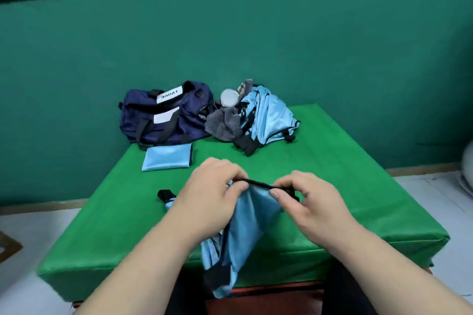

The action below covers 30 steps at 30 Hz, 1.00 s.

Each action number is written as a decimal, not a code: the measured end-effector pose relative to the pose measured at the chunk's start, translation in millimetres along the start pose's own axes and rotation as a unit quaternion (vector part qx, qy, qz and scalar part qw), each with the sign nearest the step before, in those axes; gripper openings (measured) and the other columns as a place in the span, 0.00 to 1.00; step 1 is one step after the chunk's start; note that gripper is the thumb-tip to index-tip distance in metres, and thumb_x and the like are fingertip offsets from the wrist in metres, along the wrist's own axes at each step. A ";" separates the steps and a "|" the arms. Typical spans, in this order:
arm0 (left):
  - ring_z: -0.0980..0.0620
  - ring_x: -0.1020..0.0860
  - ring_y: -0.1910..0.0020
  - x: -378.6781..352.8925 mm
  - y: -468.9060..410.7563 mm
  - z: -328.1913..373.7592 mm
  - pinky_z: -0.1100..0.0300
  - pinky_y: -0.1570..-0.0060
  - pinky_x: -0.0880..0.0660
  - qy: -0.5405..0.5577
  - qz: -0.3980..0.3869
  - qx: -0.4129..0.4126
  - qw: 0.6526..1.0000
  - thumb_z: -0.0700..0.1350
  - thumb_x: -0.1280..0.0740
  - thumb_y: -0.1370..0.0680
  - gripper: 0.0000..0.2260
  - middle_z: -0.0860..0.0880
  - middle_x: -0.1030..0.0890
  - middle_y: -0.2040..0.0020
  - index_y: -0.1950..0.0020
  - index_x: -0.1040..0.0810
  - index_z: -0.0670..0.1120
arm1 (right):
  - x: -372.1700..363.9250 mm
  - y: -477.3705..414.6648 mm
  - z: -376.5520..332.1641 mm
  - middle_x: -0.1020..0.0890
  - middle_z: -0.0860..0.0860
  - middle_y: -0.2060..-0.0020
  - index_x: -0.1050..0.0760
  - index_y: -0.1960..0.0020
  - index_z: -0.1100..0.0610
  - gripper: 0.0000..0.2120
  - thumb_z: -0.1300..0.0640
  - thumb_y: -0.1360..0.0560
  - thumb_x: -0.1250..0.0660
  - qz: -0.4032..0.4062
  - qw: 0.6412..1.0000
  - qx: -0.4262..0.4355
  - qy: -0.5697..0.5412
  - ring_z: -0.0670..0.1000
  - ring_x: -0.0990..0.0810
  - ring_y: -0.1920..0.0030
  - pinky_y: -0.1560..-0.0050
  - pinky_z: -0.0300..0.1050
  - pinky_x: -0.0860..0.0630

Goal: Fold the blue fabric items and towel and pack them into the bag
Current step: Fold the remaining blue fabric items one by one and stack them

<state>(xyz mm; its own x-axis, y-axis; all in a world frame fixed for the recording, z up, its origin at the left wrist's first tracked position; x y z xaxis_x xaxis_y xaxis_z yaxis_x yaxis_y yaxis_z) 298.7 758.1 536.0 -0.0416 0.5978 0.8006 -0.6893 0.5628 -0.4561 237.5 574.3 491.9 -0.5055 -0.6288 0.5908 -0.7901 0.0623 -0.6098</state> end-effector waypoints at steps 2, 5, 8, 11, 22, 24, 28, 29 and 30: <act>0.59 0.29 0.52 31.1 -10.2 16.0 0.65 0.49 0.34 0.018 0.001 0.003 1.000 0.50 0.37 0.24 0.03 0.58 0.23 0.57 0.57 0.24 0.54 | 17.5 -14.0 -25.1 0.21 0.40 0.60 0.26 0.50 0.42 0.08 0.41 0.27 0.38 0.006 1.000 0.016 -0.005 0.42 0.24 0.57 0.54 0.34 0.30; 0.61 0.28 0.53 77.9 -18.7 43.9 0.72 0.55 0.35 0.002 0.019 0.006 1.000 0.44 0.35 0.21 0.05 0.55 0.23 0.58 0.56 0.24 0.51 | 44.5 -28.1 -62.6 0.22 0.36 0.61 0.26 0.55 0.40 0.01 0.46 0.26 0.36 0.010 0.999 0.021 -0.023 0.38 0.23 0.55 0.54 0.29 0.31; 0.59 0.27 0.55 125.2 -22.7 75.8 0.65 0.55 0.32 -0.022 0.048 0.000 0.999 0.43 0.36 0.20 0.05 0.55 0.21 0.57 0.54 0.23 0.51 | 71.4 -35.8 -100.0 0.20 0.39 0.59 0.26 0.58 0.41 0.08 0.54 0.25 0.31 0.034 0.997 0.021 -0.063 0.43 0.22 0.56 0.55 0.33 0.28; 0.59 0.26 0.57 171.7 -25.5 103.4 0.69 0.61 0.34 -0.061 0.078 -0.001 0.995 0.44 0.38 0.19 0.07 0.58 0.21 0.57 0.53 0.22 0.52 | 92.3 -40.0 -131.3 0.19 0.38 0.59 0.23 0.57 0.45 0.08 0.58 0.24 0.32 0.047 0.995 0.013 -0.088 0.43 0.22 0.61 0.61 0.33 0.31; 0.60 0.25 0.58 266.5 -17.8 141.3 0.69 0.62 0.33 -0.107 0.174 0.007 0.979 0.43 0.38 0.19 0.07 0.56 0.20 0.59 0.53 0.22 0.53 | 120.6 -17.9 -174.1 0.20 0.47 0.67 0.21 0.58 0.52 0.05 0.58 0.24 0.33 0.067 0.991 -0.025 -0.117 0.43 0.29 0.71 0.68 0.36 0.33; 0.60 0.26 0.63 270.8 -15.2 141.5 0.65 0.65 0.33 -0.097 0.188 0.015 0.977 0.44 0.38 0.19 0.07 0.55 0.21 0.61 0.54 0.23 0.52 | 123.6 -11.0 -173.4 0.23 0.44 0.71 0.21 0.59 0.51 0.06 0.59 0.24 0.33 0.062 0.989 -0.038 -0.127 0.43 0.31 0.73 0.70 0.36 0.35; 0.54 0.30 0.68 272.8 -12.3 137.7 0.58 0.67 0.34 -0.091 0.202 0.038 0.974 0.45 0.39 0.18 0.07 0.53 0.25 0.66 0.55 0.25 0.51 | 127.4 1.0 -172.3 0.22 0.42 0.69 0.20 0.60 0.49 0.09 0.59 0.24 0.33 0.053 0.990 -0.046 -0.119 0.42 0.28 0.70 0.68 0.34 0.33; 0.55 0.30 0.68 272.9 -12.2 136.9 0.58 0.67 0.35 -0.096 0.205 0.040 0.973 0.45 0.39 0.18 0.07 0.53 0.25 0.66 0.55 0.25 0.51 | 127.9 3.4 -171.2 0.21 0.41 0.68 0.20 0.60 0.48 0.09 0.59 0.24 0.33 0.052 0.991 -0.049 -0.115 0.42 0.27 0.69 0.67 0.34 0.33; 0.55 0.29 0.67 273.3 -12.3 135.9 0.57 0.67 0.35 -0.100 0.208 0.042 0.972 0.45 0.40 0.18 0.07 0.53 0.25 0.66 0.54 0.25 0.51 | 127.7 5.4 -169.7 0.20 0.41 0.67 0.20 0.60 0.48 0.09 0.59 0.25 0.33 0.050 0.991 -0.053 -0.111 0.42 0.26 0.68 0.67 0.34 0.32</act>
<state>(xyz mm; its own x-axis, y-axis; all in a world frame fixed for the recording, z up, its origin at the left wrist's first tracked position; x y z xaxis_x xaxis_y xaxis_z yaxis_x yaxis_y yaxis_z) 197.5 837.0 813.1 -0.4636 0.6364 0.6166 -0.6393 0.2417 -0.7300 109.8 625.8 653.7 -0.5029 -0.7703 0.3920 -0.7778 0.2056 -0.5939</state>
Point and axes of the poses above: each hand's wrist, its own y-axis away from the middle knuckle, its own x-axis out of the back of the hand, z = x × y, the point moved 3 cm from there along -y, towards the middle knuckle
